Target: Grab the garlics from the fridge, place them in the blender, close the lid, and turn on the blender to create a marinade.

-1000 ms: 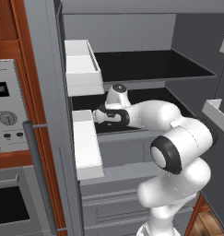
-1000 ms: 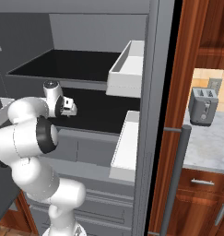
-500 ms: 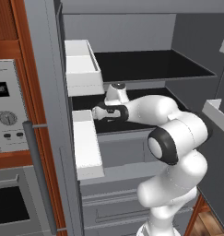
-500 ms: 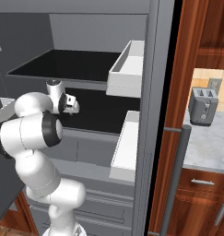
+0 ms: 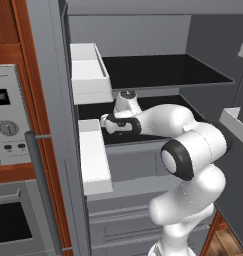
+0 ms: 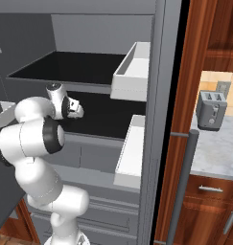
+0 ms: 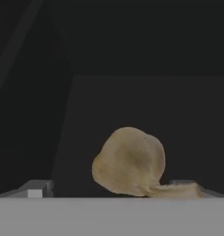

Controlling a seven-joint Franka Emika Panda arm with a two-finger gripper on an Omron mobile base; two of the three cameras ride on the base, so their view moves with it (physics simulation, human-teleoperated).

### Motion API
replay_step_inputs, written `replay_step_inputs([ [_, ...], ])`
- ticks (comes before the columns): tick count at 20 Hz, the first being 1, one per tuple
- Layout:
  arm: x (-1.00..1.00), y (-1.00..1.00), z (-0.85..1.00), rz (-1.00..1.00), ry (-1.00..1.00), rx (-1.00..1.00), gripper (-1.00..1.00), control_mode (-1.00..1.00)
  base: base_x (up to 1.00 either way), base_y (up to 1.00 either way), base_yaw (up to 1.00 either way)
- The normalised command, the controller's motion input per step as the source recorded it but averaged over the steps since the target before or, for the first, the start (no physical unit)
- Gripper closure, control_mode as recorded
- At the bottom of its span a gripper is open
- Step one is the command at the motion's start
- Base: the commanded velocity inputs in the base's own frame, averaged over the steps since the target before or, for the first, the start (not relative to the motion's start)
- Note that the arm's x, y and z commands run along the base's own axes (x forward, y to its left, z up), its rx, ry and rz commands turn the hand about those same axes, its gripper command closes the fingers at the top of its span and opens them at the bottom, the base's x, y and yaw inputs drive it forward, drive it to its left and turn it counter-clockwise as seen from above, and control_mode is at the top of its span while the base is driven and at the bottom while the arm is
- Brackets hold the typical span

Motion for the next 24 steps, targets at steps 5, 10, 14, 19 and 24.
replay_step_inputs([
  [5, 0.3, 0.0, -0.03, -0.04, -0.03, 0.0, -1.0, -1.0, 0.0, 0.0, 0.0],
  [10, 0.33, -0.01, -0.01, -0.04, 0.0, 0.0, -1.0, -1.0, 0.0, 0.0, 0.0],
  [14, 0.15, -0.02, 0.0, -0.03, -0.01, 0.0, -1.0, -1.0, 0.0, 0.0, 0.0],
  [19, -0.03, -0.08, 0.02, -0.03, -0.03, 0.0, -1.0, -1.0, 0.0, 0.0, 0.0],
  [24, 0.0, -0.07, -0.01, -0.01, 0.0, 0.0, -1.0, -1.0, 0.0, 0.0, 0.0],
])
